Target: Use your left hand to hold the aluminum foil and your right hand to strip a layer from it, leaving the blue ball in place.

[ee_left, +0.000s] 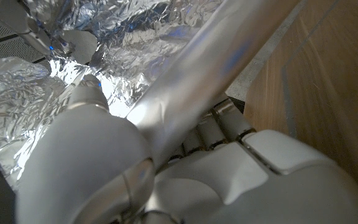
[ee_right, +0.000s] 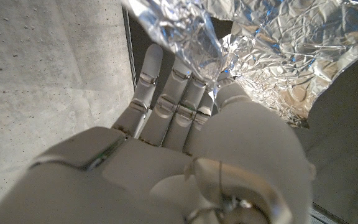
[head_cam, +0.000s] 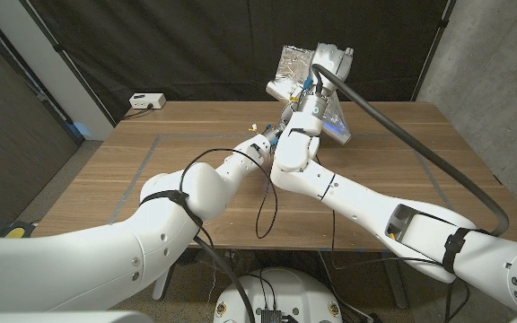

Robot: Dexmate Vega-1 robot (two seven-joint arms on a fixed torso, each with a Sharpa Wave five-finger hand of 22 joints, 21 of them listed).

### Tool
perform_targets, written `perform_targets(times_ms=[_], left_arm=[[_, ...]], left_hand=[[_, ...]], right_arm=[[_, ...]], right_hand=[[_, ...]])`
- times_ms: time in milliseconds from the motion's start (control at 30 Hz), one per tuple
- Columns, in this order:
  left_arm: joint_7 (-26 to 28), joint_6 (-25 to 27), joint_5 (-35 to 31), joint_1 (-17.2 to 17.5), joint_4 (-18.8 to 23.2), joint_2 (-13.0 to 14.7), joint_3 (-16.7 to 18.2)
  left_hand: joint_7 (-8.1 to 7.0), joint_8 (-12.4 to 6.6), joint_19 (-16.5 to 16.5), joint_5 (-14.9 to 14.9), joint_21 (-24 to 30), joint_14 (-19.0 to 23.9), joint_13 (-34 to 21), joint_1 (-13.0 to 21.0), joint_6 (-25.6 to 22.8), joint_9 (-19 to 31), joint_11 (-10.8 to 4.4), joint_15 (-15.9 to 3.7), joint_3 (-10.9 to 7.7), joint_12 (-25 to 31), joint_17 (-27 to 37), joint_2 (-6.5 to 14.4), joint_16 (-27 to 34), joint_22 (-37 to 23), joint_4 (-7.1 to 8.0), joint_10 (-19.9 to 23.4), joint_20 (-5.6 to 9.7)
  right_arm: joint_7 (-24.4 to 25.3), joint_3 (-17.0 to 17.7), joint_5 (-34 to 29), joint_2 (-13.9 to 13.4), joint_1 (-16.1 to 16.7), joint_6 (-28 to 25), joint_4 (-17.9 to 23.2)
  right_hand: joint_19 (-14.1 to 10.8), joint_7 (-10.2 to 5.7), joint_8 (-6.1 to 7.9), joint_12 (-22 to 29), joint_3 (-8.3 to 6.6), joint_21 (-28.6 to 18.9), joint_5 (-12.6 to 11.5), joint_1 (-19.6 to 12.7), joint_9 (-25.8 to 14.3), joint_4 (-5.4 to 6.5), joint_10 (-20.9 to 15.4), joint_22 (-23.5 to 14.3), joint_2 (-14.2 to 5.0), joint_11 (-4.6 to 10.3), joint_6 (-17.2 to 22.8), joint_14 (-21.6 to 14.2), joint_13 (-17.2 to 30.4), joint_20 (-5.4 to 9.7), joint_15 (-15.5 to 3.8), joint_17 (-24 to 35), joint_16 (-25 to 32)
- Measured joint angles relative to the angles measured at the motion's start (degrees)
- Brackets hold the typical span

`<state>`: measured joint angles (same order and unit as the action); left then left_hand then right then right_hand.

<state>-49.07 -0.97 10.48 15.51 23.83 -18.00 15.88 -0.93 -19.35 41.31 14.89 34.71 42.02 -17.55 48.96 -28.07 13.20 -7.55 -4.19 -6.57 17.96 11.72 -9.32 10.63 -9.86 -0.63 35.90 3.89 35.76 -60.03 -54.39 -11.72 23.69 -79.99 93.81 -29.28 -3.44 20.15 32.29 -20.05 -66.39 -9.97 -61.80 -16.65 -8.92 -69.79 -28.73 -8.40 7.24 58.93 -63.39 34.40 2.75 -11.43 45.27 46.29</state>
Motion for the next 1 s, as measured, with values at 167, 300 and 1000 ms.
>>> perform_targets(times_ms=[167,300,1000], left_arm=[[-0.01,0.02,-0.82,0.05,-0.01,-0.17,0.88],[-0.01,0.04,-1.38,0.06,-0.01,-0.31,1.54],[-0.12,-0.18,-3.44,0.12,-0.02,-0.52,3.75]], left_hand=[[0.28,0.11,0.04,0.18,-0.45,-0.51,0.00,-1.19,0.67,0.27,0.29,0.10,0.40,0.00,0.00,0.15,0.00,0.00,0.08,-0.41,-0.46],[0.22,0.11,0.12,0.18,-0.61,-1.03,-0.15,-1.18,1.04,0.27,0.41,0.01,0.63,0.00,0.00,0.15,0.00,0.00,0.31,-0.53,-0.53],[0.35,0.96,-0.80,1.03,-1.89,-4.30,-0.14,-1.01,2.85,0.80,1.53,0.61,2.19,-0.88,0.01,0.32,-0.29,-0.16,0.28,-3.27,-2.28]], right_arm=[[-0.86,0.16,-1.10,0.42,-0.68,0.00,-1.04],[-1.50,0.30,-2.15,0.85,-1.20,0.00,-2.03],[-0.97,1.71,-3.68,2.68,-3.74,0.00,-6.71]], right_hand=[[0.10,0.28,-0.01,0.00,0.00,-0.80,0.00,-0.21,-0.47,0.00,-0.16,-0.11,-0.08,-0.16,-0.29,-0.09,0.00,-0.07,0.10,0.12,0.00],[0.38,0.29,-0.01,0.00,0.55,-1.25,0.01,-0.28,-0.52,-0.08,-0.16,-0.11,-0.14,-0.16,-0.29,-0.09,0.00,0.22,0.10,0.26,0.00],[2.02,0.39,-0.10,0.00,1.65,-5.21,0.07,-0.66,-1.06,0.70,-0.16,-0.64,-0.22,-0.16,-0.41,0.35,0.55,0.04,-0.12,0.52,0.00]])
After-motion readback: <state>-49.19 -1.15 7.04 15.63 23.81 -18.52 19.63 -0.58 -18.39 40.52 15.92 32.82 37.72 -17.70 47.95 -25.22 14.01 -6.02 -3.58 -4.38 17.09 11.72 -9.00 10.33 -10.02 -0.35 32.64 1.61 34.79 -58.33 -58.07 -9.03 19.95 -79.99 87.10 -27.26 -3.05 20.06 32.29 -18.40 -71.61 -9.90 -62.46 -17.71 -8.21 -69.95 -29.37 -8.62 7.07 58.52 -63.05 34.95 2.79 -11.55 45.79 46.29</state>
